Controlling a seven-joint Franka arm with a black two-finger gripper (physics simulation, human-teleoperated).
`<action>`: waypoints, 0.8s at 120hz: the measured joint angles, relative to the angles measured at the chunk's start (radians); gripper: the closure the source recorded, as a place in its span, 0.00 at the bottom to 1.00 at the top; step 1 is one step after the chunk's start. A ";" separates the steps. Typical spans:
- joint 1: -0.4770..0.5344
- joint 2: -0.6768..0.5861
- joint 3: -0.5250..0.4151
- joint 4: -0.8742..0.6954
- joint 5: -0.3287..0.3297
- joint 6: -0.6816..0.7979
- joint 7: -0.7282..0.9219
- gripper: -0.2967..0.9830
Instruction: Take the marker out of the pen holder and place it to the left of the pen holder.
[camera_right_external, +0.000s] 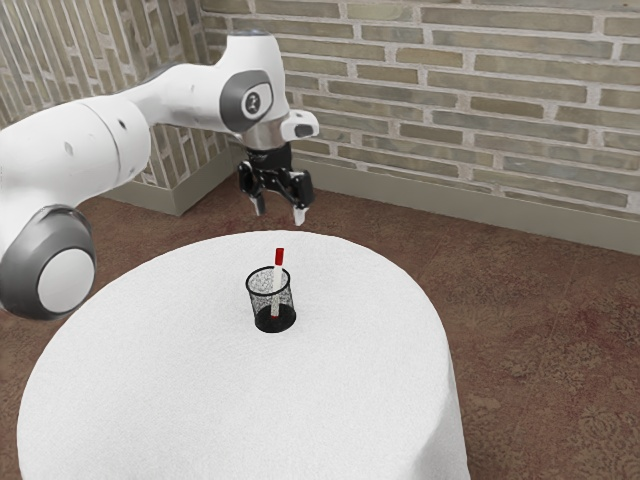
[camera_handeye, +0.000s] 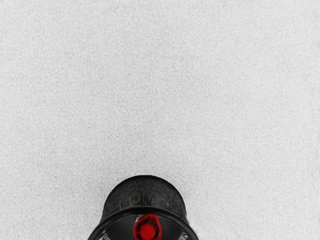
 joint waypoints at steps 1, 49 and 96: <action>0.001 0.003 -0.005 0.002 0.000 0.002 0.001 0.25; 0.009 0.074 -0.043 0.032 0.114 -0.100 0.033 0.25; 0.030 0.126 -0.098 0.032 0.125 -0.130 0.048 0.29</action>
